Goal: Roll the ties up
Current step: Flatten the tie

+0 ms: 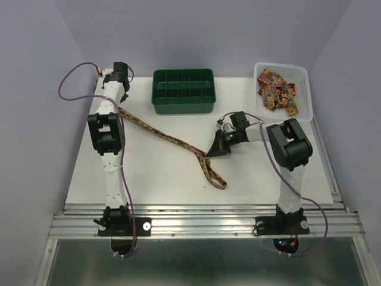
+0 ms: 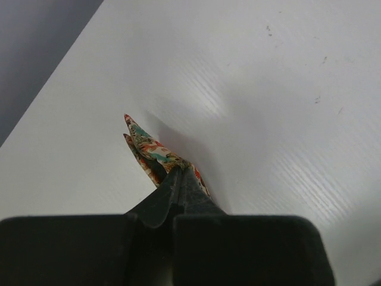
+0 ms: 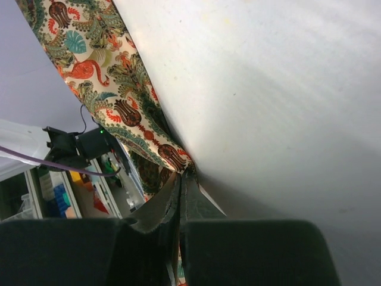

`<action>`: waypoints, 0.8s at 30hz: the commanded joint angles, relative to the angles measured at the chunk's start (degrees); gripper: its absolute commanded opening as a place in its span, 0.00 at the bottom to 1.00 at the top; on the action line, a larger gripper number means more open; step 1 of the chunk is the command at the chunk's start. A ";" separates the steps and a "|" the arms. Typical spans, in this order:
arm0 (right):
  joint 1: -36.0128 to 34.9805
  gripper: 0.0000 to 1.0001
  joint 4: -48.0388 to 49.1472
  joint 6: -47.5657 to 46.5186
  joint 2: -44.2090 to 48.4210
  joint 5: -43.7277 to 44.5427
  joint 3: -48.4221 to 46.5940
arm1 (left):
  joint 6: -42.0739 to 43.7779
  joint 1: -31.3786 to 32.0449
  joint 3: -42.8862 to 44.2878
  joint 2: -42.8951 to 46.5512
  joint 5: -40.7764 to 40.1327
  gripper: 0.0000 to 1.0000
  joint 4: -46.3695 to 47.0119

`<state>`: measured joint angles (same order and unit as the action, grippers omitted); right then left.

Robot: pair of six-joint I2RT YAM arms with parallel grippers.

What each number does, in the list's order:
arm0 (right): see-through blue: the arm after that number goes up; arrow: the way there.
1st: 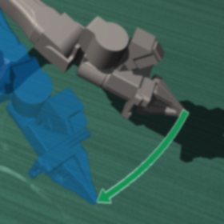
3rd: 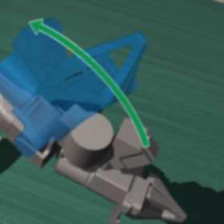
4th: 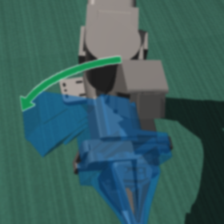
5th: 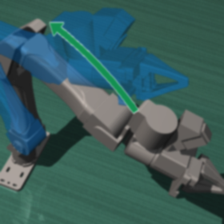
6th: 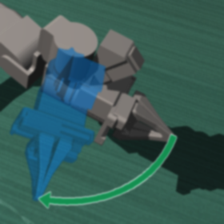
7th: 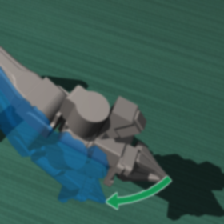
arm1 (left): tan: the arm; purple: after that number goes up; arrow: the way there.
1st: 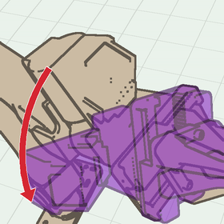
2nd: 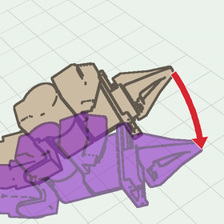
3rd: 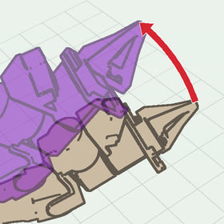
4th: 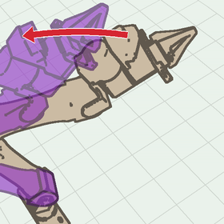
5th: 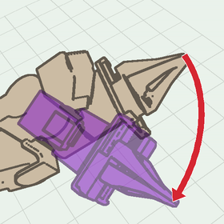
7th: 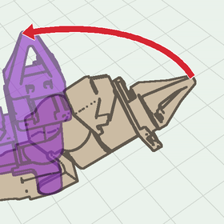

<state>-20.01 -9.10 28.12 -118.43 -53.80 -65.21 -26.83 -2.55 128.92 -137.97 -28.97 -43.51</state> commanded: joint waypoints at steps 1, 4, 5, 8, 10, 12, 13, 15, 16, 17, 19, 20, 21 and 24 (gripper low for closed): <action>1.46 0.01 -2.76 -1.48 -2.15 4.05 -3.08 | 2.39 0.35 6.07 -2.12 -1.70 0.00 -0.53; 2.16 0.03 -5.05 -1.75 -2.68 9.06 -4.05 | 2.66 0.35 6.52 -3.18 -0.65 0.00 1.14; 2.60 0.03 -4.52 -1.40 -2.86 8.89 -4.13 | 2.66 0.35 6.60 -3.35 -0.04 0.00 2.01; 3.22 0.04 -4.78 -0.70 -3.56 10.37 -4.75 | 3.01 0.44 7.83 -4.23 1.63 0.12 2.55; 3.31 0.10 -6.44 -1.31 -4.00 14.15 -6.24 | 3.36 0.61 7.40 -3.80 2.60 0.38 3.95; 3.31 0.13 -7.85 -2.10 -4.52 15.13 -7.21 | 3.80 0.79 6.52 -3.10 3.30 0.57 5.71; 3.48 0.14 -8.21 -2.02 -5.14 15.30 -8.17 | 3.72 0.88 6.34 -2.48 3.74 0.60 6.41; 3.40 0.15 -8.12 -1.58 -5.84 15.92 -8.79 | 3.63 0.88 5.90 -1.95 5.23 0.64 8.51; 3.49 0.16 -8.38 -1.23 -6.11 16.18 -9.32 | 3.63 1.05 5.90 -1.95 5.94 0.68 8.96; 3.57 0.17 -8.39 -1.14 -6.46 16.53 -9.58 | 3.54 1.05 5.99 -2.04 7.25 0.70 9.66; 3.84 0.22 -8.65 -1.22 -6.64 17.94 -10.11 | 3.45 1.23 5.99 -1.95 7.70 0.71 10.11; 4.10 0.22 -9.17 -1.05 -6.64 18.46 -11.07 | 3.45 1.31 5.29 -1.60 7.53 0.71 10.80; 4.45 0.23 -9.35 -0.79 -6.72 18.82 -11.51 | 3.45 1.40 4.59 -0.47 7.44 0.71 11.51; 5.16 0.28 -10.93 -0.69 -6.55 21.44 -13.36 | 3.10 1.49 1.95 2.00 9.02 0.72 12.74</action>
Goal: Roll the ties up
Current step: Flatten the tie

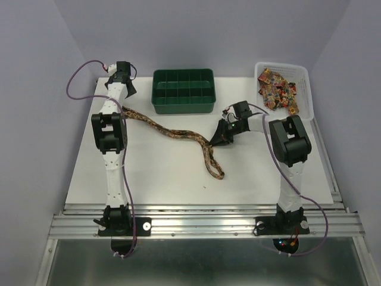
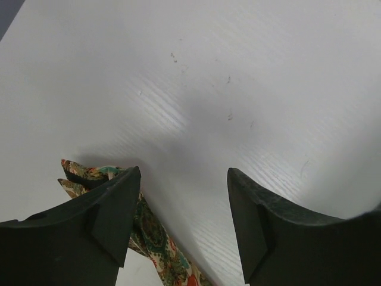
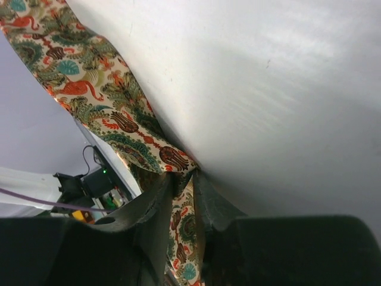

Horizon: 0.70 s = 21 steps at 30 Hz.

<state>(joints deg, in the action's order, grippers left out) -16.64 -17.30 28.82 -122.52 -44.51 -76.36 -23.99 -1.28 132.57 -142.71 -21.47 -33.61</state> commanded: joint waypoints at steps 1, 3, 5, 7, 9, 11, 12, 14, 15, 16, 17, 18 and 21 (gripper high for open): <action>1.79 0.29 -2.83 -1.66 -1.94 12.52 -2.13 | 0.17 0.22 -2.40 9.01 2.05 0.72 2.93; 1.79 0.34 -2.48 -3.24 -0.36 12.26 -2.04 | -0.53 0.22 -5.64 12.18 1.71 0.72 3.80; 1.79 0.36 -4.04 -6.38 2.63 11.82 -2.91 | -0.88 0.22 -8.63 18.15 1.35 0.73 4.95; 1.79 0.43 -5.98 -9.64 6.58 11.73 -4.85 | -1.32 0.22 -14.69 25.44 1.34 0.74 6.79; 1.79 0.98 -6.17 -11.67 10.00 12.69 -5.12 | -2.02 0.31 -22.74 30.89 1.78 0.75 9.51; 1.62 1.00 -5.38 -13.25 15.78 13.83 -3.81 | -2.55 0.31 -32.31 38.98 2.40 0.75 12.58; 0.74 1.00 -5.03 -14.22 17.91 15.23 -1.62 | -3.86 0.31 -35.94 44.40 2.14 0.77 13.47; -1.54 1.00 -4.23 -16.24 24.30 19.61 1.28 | -4.66 0.40 -43.68 49.96 5.27 0.79 18.28; -3.12 1.00 -4.32 -16.95 26.00 25.82 2.69 | -5.10 0.40 -51.63 55.21 6.52 0.79 19.88; -6.26 1.00 -4.58 -16.95 28.10 29.45 4.10 | -5.97 0.40 -55.63 57.70 7.23 0.79 21.46; -7.86 1.00 -4.67 -16.26 29.78 33.14 7.59 | -7.37 0.49 -59.15 59.99 8.02 0.81 22.69; -11.18 1.00 -4.50 -15.64 33.27 39.53 9.37 | -8.61 0.57 -65.80 64.01 9.59 0.81 25.14; -16.47 1.00 -4.76 -11.69 39.34 51.75 17.36 | -10.02 1.01 -75.93 70.61 10.84 0.81 27.45</action>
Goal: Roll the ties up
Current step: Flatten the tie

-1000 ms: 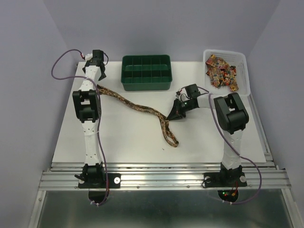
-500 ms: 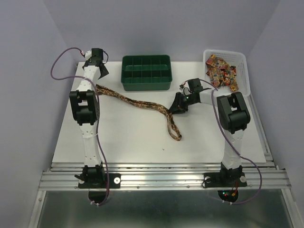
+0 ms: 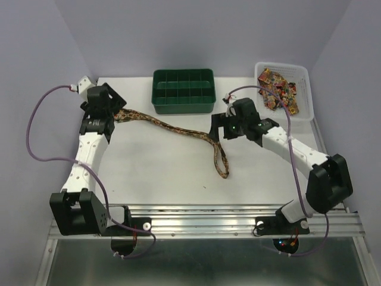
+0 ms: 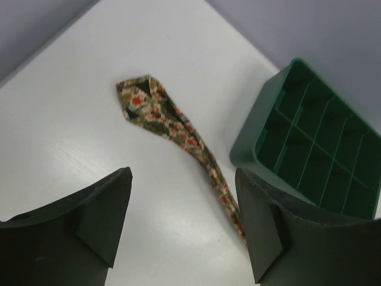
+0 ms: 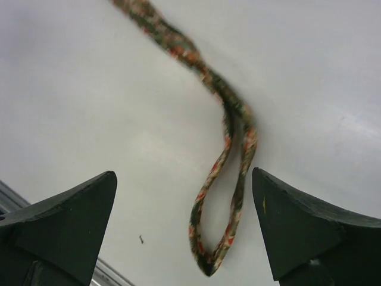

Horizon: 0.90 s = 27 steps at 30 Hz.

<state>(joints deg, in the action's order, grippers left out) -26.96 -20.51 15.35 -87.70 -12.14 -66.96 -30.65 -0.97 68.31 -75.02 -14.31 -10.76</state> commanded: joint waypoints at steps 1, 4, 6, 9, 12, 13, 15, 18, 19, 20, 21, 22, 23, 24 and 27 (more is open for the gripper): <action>-9.83 1.00 -1.98 3.52 5.51 21.61 9.64 | -3.79 0.71 -13.71 4.35 3.15 0.81 4.44; -16.25 1.00 -2.69 7.31 8.41 28.98 14.74 | -6.34 0.62 -21.28 9.96 -1.42 0.84 4.61; -18.12 1.00 -4.27 11.88 9.65 32.34 16.68 | -7.57 0.62 -25.31 11.82 -3.79 0.89 5.13; -20.06 1.00 -6.90 16.36 13.77 36.83 21.07 | -8.02 0.62 -27.88 13.41 -5.29 0.93 6.54; -20.06 1.00 -5.86 16.64 17.82 32.82 25.81 | -8.02 0.53 -27.62 10.70 -3.82 0.93 7.16; -19.97 1.00 -5.16 16.38 18.44 31.49 26.78 | -7.76 0.53 -27.36 9.82 -2.93 0.93 7.33; -20.06 1.00 -2.53 15.41 18.53 27.89 28.98 | -7.67 0.45 -26.57 8.15 -1.34 0.93 7.60; -20.50 1.00 1.17 13.57 16.95 21.38 30.66 | -7.67 0.45 -26.22 5.51 -2.13 0.93 7.69; -20.67 1.00 2.83 12.95 16.60 20.33 30.92 | -7.93 0.45 -26.21 4.89 -2.48 0.93 7.69; -20.68 1.00 3.54 12.60 16.08 20.14 31.18 | -8.02 0.45 -26.21 4.63 -2.66 0.93 7.86; -20.76 1.00 3.72 12.42 14.42 20.66 30.93 | -7.84 0.53 -26.13 4.19 -2.48 0.93 7.95; -20.76 1.00 4.51 12.59 13.70 21.54 30.58 | -7.75 0.53 -26.13 4.10 -2.39 0.93 8.04; -20.76 0.98 5.04 12.77 12.83 22.15 30.31 | -7.67 0.45 -26.13 3.84 -2.31 0.93 8.21; -20.76 0.90 5.39 12.86 11.34 23.90 29.44 | -7.49 0.45 -26.30 3.57 -2.39 0.93 8.22; -20.76 0.67 8.37 14.26 9.40 27.77 28.29 | -7.40 0.53 -26.48 3.22 -3.45 0.93 8.22</action>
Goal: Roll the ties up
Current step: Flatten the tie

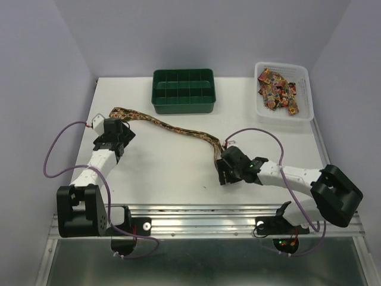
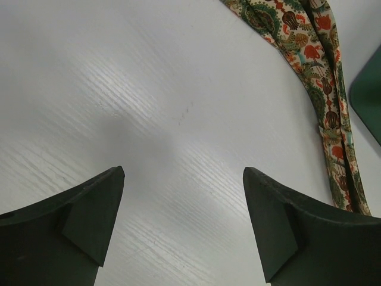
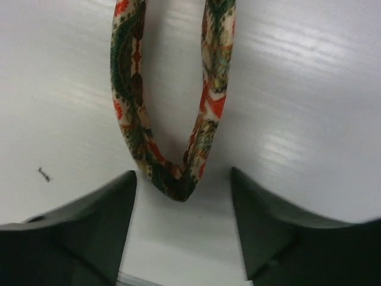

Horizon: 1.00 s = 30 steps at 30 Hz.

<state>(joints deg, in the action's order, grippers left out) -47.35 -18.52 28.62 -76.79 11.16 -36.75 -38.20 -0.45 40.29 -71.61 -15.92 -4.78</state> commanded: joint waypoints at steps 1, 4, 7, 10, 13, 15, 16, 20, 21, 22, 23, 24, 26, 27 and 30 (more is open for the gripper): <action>-0.28 0.48 7.61 0.91 -2.39 5.27 -2.79 | 0.14 0.01 1.37 -0.45 -1.92 0.93 2.23; -0.46 0.20 7.54 1.26 -5.20 0.82 -5.69 | -0.04 -0.08 1.37 -0.89 -1.83 0.93 2.31; -0.55 0.01 7.18 2.75 -3.63 -14.35 -6.05 | -0.04 0.01 1.28 -1.16 -1.48 0.93 2.75; -0.55 0.01 12.18 6.08 2.25 -35.49 -3.60 | 0.75 0.01 1.63 -1.77 0.18 0.93 3.72; -0.55 0.01 14.82 12.50 8.12 -45.57 -2.45 | 1.72 0.01 2.59 -3.35 1.24 0.93 3.98; -0.29 0.01 15.27 15.93 11.91 -46.92 -2.18 | 1.81 0.01 3.30 -4.14 1.42 0.93 4.16; -0.11 0.01 15.01 16.37 12.63 -47.10 -2.27 | 1.90 0.01 3.56 -5.19 1.59 0.93 4.07; 7.94 0.01 16.04 19.61 13.69 -52.36 -0.17 | 2.60 0.01 5.49 -8.10 3.79 0.93 4.42; 10.07 0.01 16.67 19.72 13.60 -53.94 1.14 | 2.77 0.27 6.80 -9.58 3.79 0.93 4.51; 14.09 0.01 16.68 19.46 12.82 -54.83 1.33 | 2.95 0.27 7.60 -10.47 3.71 0.93 4.43; 16.04 0.01 14.15 17.28 12.29 -54.67 1.42 | 3.47 0.27 8.30 -11.35 3.71 0.93 4.42; 17.63 0.01 13.17 15.95 11.41 -54.84 1.59 | 3.83 0.27 9.70 -12.40 4.14 0.93 4.51; 22.55 0.01 11.49 13.23 9.05 -56.85 2.12 | 4.44 0.27 11.47 -15.30 4.06 0.93 4.43; 24.05 0.01 10.80 12.08 8.51 -56.86 2.30 | 4.79 0.27 12.52 -16.35 3.71 0.93 4.25; 28.62 0.01 6.59 6.99 5.35 -53.97 1.25 | 5.41 0.27 18.57 -22.58 4.40 0.93 3.29</action>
<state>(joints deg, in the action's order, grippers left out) -21.87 -7.94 41.74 -69.84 -41.41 -35.64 -34.96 -0.43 51.99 -89.62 -12.03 -1.67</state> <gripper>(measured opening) 0.056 0.928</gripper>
